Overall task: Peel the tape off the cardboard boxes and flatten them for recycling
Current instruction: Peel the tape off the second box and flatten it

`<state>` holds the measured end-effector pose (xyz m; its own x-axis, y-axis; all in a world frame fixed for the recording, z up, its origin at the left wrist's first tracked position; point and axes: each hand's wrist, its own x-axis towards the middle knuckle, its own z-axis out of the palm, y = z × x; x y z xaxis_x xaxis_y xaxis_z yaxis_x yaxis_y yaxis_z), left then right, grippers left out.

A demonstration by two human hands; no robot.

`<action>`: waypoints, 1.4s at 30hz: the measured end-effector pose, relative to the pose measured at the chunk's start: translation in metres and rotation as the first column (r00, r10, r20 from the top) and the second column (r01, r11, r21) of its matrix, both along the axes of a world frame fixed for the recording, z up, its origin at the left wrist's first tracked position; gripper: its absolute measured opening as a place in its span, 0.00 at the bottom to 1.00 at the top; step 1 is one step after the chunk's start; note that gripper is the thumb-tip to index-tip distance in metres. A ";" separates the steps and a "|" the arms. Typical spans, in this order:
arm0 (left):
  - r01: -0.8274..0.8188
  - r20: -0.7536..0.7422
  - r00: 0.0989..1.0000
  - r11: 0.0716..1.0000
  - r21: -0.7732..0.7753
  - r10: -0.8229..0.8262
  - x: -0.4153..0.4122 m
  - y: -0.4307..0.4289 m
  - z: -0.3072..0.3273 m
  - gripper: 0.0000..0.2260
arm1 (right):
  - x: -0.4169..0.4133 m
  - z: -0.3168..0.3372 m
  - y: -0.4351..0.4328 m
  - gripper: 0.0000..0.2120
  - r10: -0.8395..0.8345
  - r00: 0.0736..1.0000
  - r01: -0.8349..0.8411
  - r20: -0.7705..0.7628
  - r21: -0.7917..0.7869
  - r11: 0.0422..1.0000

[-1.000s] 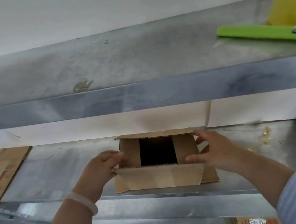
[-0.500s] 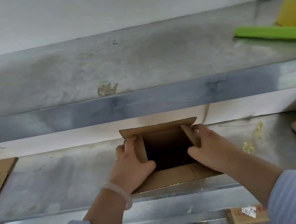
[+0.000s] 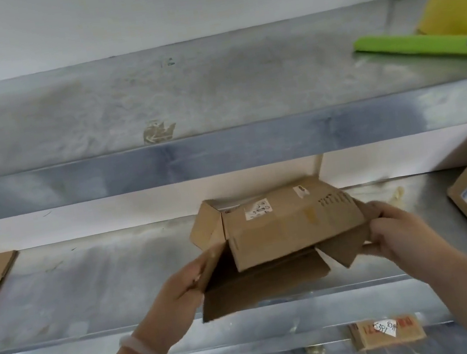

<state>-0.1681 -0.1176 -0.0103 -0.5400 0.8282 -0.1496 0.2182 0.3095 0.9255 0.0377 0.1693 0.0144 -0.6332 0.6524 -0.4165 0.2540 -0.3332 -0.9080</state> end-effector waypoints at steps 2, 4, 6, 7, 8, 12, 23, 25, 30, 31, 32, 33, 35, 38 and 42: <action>0.029 0.062 0.998 0.997 -0.072 -0.025 0.009 -0.013 -0.012 0.25 | 0.008 -0.010 0.000 0.17 0.099 0.995 -0.099 -0.010 -0.144 0.985; 0.038 0.098 0.995 0.994 -0.102 -0.028 0.011 -0.004 -0.012 0.21 | 0.015 -0.017 0.004 0.20 0.138 0.990 -0.127 0.041 -0.192 0.973; 0.045 0.020 0.999 0.983 -0.179 -0.042 0.009 0.012 -0.007 0.18 | 0.020 -0.025 0.009 0.23 0.120 0.987 -0.093 0.105 -0.226 0.970; 0.034 -0.115 0.991 0.969 -0.246 -0.064 0.009 0.020 -0.008 0.18 | 0.022 -0.030 0.009 0.24 0.126 0.983 -0.091 0.136 -0.240 0.967; 0.001 -0.266 0.960 0.949 -0.315 -0.089 0.009 0.029 -0.012 0.19 | 0.022 -0.034 0.009 0.25 0.150 0.973 -0.104 0.174 -0.246 0.964; -0.082 -0.654 0.724 0.914 -0.396 -0.219 0.018 0.060 -0.036 0.22 | 0.016 -0.054 0.002 0.22 0.169 0.877 -0.132 0.449 -0.111 0.985; -0.088 -0.661 0.565 0.761 -0.643 -0.493 0.030 0.067 -0.096 0.36 | -0.010 -0.094 -0.028 0.34 -0.050 0.689 -0.676 0.723 0.667 0.313; -0.091 -0.671 0.548 0.762 -0.641 -0.499 0.028 0.077 -0.097 0.38 | -0.031 -0.102 -0.040 0.39 0.096 0.688 -0.723 0.719 0.668 0.177; -0.102 -0.667 0.592 0.779 -0.619 -0.453 0.025 0.082 -0.113 0.41 | -0.053 -0.133 -0.045 0.37 0.141 0.573 -0.819 0.808 0.570 0.062; -0.099 -0.666 0.597 0.783 -0.615 -0.447 0.024 0.083 -0.115 0.41 | -0.052 -0.136 -0.045 0.37 0.127 0.578 -0.816 0.806 0.574 0.064; -0.095 -0.670 0.596 0.790 -0.606 -0.442 0.023 0.083 -0.116 0.41 | -0.051 -0.138 -0.044 0.36 0.125 0.585 -0.811 0.801 0.582 0.066; -0.090 -0.678 0.590 0.799 -0.595 -0.438 0.021 0.083 -0.117 0.41 | -0.051 -0.139 -0.043 0.35 0.131 0.593 -0.805 0.795 0.589 0.067; -0.076 -0.697 0.578 0.823 -0.564 -0.424 0.013 0.079 -0.116 0.39 | -0.051 -0.138 -0.039 0.34 0.144 0.612 -0.790 0.777 0.609 0.069; -0.056 -0.713 0.569 0.846 -0.531 -0.410 -0.001 0.070 -0.117 0.33 | -0.049 -0.138 -0.033 0.39 0.113 0.643 -0.766 0.758 0.635 0.097; -0.125 -0.710 0.603 0.835 -0.536 -0.365 -0.003 0.067 -0.124 0.35 | -0.049 -0.143 -0.032 0.46 0.030 0.631 -0.768 0.775 0.618 0.165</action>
<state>-0.1712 -0.0505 -0.1341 -0.5471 0.8271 -0.1292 0.8222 0.5599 0.1026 -0.0115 0.1371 -0.1287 -0.8550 0.4992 -0.1406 0.5155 0.8478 -0.1246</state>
